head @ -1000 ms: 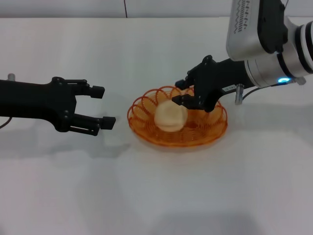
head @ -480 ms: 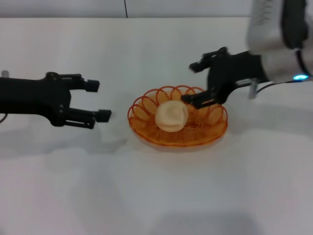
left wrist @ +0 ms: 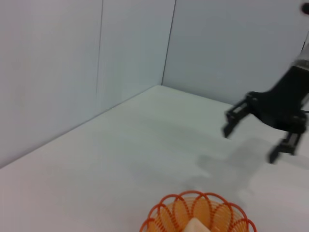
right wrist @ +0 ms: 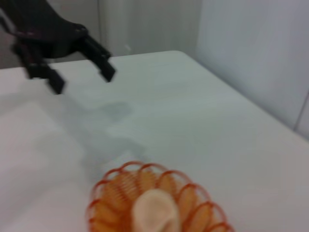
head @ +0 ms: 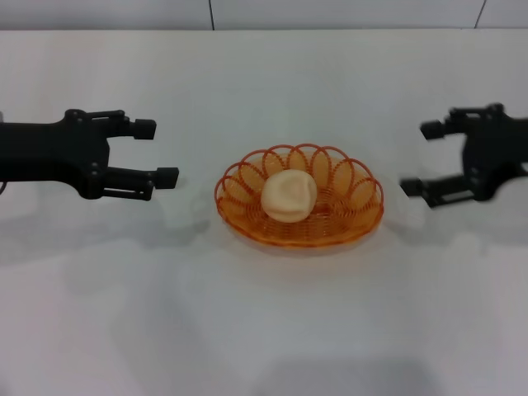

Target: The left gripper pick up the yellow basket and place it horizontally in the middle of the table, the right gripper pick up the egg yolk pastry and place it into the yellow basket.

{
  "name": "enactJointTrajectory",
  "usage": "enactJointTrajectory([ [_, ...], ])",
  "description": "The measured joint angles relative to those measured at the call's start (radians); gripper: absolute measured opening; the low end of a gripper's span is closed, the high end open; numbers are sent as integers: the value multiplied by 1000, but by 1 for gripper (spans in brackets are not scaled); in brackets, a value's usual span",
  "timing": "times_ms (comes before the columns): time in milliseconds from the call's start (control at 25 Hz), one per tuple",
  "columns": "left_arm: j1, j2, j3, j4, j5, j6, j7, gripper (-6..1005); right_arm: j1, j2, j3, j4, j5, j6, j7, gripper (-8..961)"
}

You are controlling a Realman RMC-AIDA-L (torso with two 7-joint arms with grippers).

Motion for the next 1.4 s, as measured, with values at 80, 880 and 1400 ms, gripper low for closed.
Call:
enactJointTrajectory([
  [80, -4, -4, 0, -5, -3, -4, 8, 881, -4, 0, 63, 15, 29, -91, -35, 862],
  [880, -83, -21, 86, -98, 7, 23, 29, 881, 6, -6, 153, 77, 36, -218, -158, 862],
  [1400, -81, -16, 85, -101, 5, 21, 50, 881, 4, -6, 154, 82, 23, -235, -182, 862],
])
